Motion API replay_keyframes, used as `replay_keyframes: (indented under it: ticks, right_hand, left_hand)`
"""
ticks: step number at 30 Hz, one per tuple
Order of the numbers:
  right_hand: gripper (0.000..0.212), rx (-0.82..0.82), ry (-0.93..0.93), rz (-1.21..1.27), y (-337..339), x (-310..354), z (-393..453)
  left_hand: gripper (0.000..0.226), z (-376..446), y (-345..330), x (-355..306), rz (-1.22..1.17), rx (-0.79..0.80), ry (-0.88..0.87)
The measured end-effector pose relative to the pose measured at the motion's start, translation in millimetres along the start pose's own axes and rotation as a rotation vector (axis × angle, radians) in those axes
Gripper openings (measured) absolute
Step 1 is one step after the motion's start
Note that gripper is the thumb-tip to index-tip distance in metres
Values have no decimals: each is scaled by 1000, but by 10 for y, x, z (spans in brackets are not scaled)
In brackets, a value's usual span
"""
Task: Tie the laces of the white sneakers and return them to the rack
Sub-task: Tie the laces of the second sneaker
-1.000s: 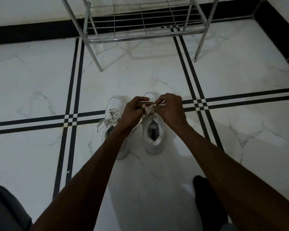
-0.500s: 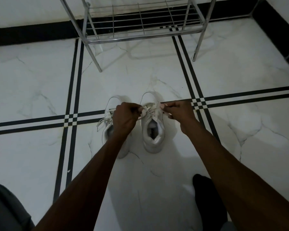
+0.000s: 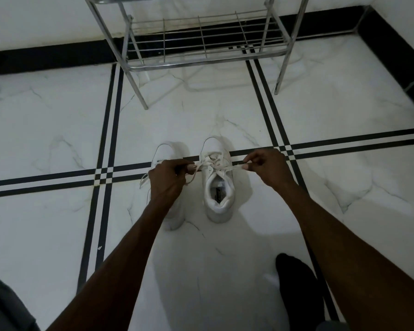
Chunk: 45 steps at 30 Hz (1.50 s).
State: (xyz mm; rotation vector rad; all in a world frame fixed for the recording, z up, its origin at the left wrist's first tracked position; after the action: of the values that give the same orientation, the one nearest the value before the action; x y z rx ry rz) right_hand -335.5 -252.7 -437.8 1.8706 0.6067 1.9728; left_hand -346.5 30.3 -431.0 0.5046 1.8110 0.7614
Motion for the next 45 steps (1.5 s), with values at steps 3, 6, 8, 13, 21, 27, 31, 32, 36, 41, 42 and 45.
replay_keyframes:
  ticks: [3, 6, 8, 13, 21, 27, 31, 32, 36, 41, 42, 45]
  right_hand:
    - [11, -1, 71, -90, -27, 64, 30]
    - [8, -23, 101, -131, -24, 29, 38]
    - [7, -48, 105, -148, 15, 19, 28]
    - [10, -64, 112, -290, 141, 35, -33]
    - [19, 27, 139, -517, 13, -143, -84]
    - [15, 58, 21, -497, 2, -279, -11]
    - [22, 51, 69, -364, -8, -306, -10]
    - [35, 66, 88, -334, -20, -294, -17]
    - [50, 122, 184, -194, -150, -91, 15]
    - [38, 250, 295, -145, -449, 207, 31]
    - [33, 229, 312, -154, -454, 221, 30]
    - [21, 156, 313, -158, -427, 228, 17]
  left_hand:
    - [16, -30, -5, -31, 111, -83, -72]
    - [18, -20, -48, -23, 266, -168, -98]
    - [20, -37, -63, -7, 355, -199, -116]
    - [23, -122, -89, -44, 587, -270, -259]
    - [23, -103, -103, -107, 792, -290, -362]
    - [24, -41, -155, -51, 770, -241, -296]
    - [19, -21, -179, -26, 613, -121, -242]
    - [24, -17, -195, -29, 581, -92, -241]
    - [78, -12, -313, -122, 452, 84, -230]
    - [72, -40, -410, -339, 435, 249, -233]
    - [61, -25, -403, -357, 450, 224, -234]
    - [36, 15, -426, -327, 496, 160, -224]
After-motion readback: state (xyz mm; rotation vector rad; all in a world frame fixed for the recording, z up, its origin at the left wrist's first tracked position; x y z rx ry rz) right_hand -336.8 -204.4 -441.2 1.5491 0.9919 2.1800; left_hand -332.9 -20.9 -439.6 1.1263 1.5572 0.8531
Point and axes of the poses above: each hand's wrist, its own z-axis towards the middle knuckle, its own y-axis out of the back of the hand, x = y × z, the point moved 6 cm from there along z, towards the middle knuckle, and after that the axes turned 15 degrees about y, right-handed, at the moved point
